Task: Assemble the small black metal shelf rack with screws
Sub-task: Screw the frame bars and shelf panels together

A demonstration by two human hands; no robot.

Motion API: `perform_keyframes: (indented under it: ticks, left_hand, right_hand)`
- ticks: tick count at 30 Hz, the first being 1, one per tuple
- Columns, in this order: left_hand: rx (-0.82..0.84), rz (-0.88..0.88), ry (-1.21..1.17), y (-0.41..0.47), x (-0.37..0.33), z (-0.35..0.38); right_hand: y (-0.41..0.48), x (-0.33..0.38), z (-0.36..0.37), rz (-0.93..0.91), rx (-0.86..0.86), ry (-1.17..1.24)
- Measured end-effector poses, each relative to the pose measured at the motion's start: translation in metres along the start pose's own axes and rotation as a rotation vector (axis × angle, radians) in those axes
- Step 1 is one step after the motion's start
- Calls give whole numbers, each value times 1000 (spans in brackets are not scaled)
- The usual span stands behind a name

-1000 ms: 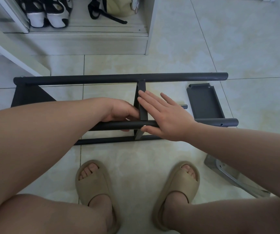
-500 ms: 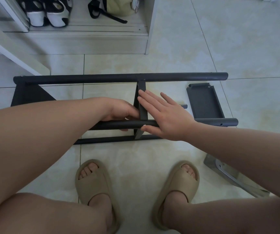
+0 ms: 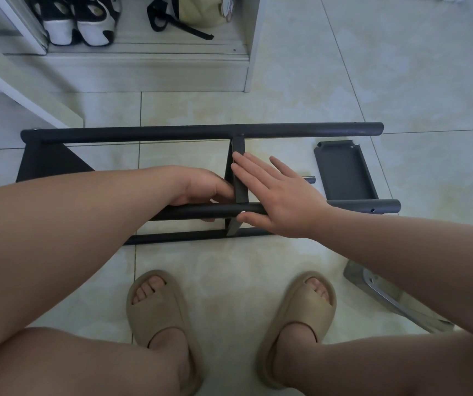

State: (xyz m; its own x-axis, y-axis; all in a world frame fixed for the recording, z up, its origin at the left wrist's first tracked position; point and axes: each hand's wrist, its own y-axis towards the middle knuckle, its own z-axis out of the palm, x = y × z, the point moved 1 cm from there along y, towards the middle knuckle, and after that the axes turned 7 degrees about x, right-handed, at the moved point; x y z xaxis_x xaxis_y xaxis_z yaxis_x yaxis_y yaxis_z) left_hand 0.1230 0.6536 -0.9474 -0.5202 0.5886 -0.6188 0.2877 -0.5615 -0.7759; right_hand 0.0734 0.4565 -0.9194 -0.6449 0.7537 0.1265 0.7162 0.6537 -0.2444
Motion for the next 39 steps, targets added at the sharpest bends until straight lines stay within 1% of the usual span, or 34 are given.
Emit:
perform_keyframes:
  ticks: [6, 9, 12, 15, 19, 25, 39]
  left_hand:
    - [-25, 70, -12, 0, -2, -1]
    - [15, 92, -60, 0, -2, -1]
    - [68, 45, -114, 0, -1, -1]
    - [71, 4, -52, -1, -1, -1]
    - [39, 37, -16, -1, -5, 1]
    - [-5, 32, -17, 5, -12, 7]
    - [-78, 26, 38, 42, -55, 36]
  right_hand:
    - [0, 0, 0, 0, 8, 7]
    - [0, 0, 0, 3, 20, 5]
    - [0, 0, -1, 4, 26, 6]
    - [-1, 0, -1, 3, 29, 10]
    - [-2, 0, 0, 2, 41, 17]
    - [-7, -7, -2, 6, 56, 33]
    - [-45, -53, 0, 75, 59, 83]
